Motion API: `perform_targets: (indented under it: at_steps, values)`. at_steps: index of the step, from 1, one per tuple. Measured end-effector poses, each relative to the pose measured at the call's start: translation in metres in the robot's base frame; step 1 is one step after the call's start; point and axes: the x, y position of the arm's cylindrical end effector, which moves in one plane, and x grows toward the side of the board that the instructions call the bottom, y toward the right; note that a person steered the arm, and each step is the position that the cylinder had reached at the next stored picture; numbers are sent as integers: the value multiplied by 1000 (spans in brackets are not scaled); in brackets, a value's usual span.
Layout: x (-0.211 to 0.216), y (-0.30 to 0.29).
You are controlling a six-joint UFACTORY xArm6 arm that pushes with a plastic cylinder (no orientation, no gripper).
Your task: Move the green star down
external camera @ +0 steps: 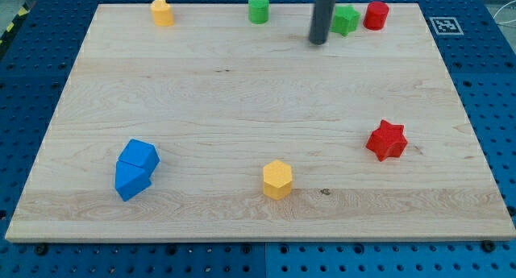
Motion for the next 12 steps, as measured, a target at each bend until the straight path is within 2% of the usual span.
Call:
perform_targets:
  at_steps: [2,3,5,7,9,10,12]
  values:
    - [-74,4]
    - [-96,23]
    - [-65,65]
    - [-7,84]
    - [-13,140]
    - [14,153]
    - [39,155]
